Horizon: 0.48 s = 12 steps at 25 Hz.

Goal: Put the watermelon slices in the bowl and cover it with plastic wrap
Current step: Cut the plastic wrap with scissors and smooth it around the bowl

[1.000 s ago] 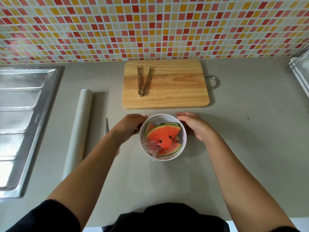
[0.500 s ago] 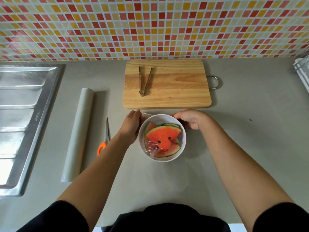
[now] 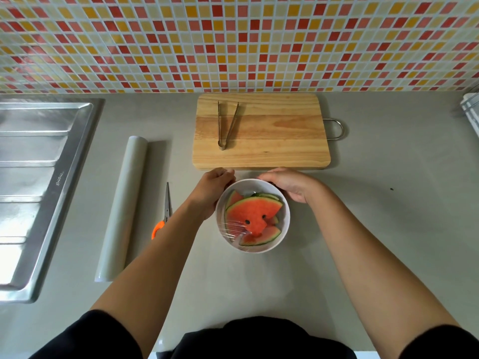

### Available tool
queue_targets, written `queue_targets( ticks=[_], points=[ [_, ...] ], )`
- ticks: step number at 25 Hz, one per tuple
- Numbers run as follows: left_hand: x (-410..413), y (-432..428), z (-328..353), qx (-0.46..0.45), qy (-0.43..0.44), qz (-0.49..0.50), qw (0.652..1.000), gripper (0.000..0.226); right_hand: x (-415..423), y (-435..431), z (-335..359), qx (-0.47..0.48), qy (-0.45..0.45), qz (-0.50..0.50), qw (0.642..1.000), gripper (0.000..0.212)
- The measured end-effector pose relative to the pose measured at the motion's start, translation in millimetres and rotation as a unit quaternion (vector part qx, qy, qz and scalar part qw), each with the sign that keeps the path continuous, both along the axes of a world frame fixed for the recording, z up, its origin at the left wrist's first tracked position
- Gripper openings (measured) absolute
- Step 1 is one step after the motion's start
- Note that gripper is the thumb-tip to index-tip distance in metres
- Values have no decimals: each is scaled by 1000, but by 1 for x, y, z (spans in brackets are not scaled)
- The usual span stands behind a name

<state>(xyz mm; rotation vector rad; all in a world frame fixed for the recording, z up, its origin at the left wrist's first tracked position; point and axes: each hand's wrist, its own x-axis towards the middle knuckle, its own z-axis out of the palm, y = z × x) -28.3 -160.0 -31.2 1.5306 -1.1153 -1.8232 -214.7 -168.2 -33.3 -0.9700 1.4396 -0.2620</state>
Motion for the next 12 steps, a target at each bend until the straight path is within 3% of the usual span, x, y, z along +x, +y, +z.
queue_targets(
  ticks=[4,8,12],
  points=[
    [-4,-1,-1,46,11,4,999,37,2,-2,4,38,-11,22,999,21],
    [-9,-10,-3,70,-102,15,992,20,6,-11,7,88,-12,2,996,7],
    [-13,-13,-3,30,-179,-23,983,25,7,-12,6,85,4,14,996,17]
  ],
)
